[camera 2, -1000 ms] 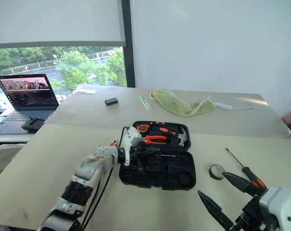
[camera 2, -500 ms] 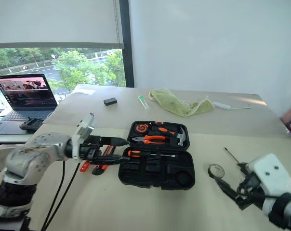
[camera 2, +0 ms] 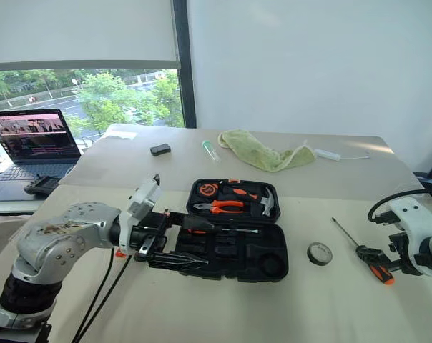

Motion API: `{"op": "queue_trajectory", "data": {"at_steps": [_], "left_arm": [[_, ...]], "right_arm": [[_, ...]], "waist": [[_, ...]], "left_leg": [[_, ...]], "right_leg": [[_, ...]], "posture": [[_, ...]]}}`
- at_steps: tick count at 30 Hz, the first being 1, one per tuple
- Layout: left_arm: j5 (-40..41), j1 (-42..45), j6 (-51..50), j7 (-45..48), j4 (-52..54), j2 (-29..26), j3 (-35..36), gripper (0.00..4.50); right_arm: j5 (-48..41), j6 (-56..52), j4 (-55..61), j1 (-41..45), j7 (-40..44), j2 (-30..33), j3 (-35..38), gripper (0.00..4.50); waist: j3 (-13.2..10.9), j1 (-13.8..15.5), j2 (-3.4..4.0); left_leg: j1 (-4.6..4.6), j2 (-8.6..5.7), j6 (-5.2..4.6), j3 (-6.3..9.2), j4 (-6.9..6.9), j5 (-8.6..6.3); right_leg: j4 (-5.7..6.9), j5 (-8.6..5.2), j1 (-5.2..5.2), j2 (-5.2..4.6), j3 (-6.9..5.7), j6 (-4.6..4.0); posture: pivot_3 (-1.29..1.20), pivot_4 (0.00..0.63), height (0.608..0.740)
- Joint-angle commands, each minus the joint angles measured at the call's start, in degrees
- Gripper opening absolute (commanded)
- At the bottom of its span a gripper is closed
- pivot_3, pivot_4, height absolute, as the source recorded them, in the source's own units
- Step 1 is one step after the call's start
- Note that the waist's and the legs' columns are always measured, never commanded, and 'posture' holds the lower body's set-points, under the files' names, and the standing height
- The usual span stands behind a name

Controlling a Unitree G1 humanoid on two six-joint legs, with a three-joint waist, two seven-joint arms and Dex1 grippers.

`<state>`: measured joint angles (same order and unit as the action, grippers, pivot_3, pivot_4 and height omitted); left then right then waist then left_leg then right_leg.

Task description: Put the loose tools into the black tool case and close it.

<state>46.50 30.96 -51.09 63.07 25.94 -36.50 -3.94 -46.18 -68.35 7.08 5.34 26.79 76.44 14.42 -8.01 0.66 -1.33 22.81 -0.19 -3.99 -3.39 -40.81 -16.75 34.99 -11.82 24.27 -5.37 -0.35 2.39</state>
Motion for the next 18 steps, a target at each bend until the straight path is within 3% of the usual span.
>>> {"op": "queue_trajectory", "data": {"at_steps": [1,10,18], "left_arm": [[0.2,1.4,1.4,-1.7,1.8,1.5,-1.2,4.46],[-5.7,2.6,5.9,-2.5,-0.3,1.6,-4.7,4.46],[-6.0,1.7,7.5,-2.9,0.0,1.7,-4.2,4.50]], "right_arm": [[5.1,3.1,-5.0,6.1,5.3,-0.7,-5.7,4.50],[21.2,11.6,-22.9,19.6,13.9,-7.7,-21.4,4.50],[29.5,15.9,-30.6,23.1,18.2,-10.5,-24.2,2.19]], "waist": [[0.0,0.0,0.00],[0.0,-0.1,0.03],[0.0,0.1,0.10]], "left_leg": [[-0.02,0.01,0.00,0.00,0.00,0.00],[-0.07,-0.02,0.02,-0.04,-0.01,0.01],[-0.03,-0.01,0.04,-0.04,-0.02,0.03]], "right_leg": [[0.00,0.00,-0.01,0.00,0.00,0.00],[0.02,0.03,-0.03,0.04,0.04,0.03],[0.01,0.04,-0.01,0.01,0.01,0.04]], "posture": [[0.00,0.150,0.740],[0.00,0.150,0.740],[0.00,0.150,0.740]]}}
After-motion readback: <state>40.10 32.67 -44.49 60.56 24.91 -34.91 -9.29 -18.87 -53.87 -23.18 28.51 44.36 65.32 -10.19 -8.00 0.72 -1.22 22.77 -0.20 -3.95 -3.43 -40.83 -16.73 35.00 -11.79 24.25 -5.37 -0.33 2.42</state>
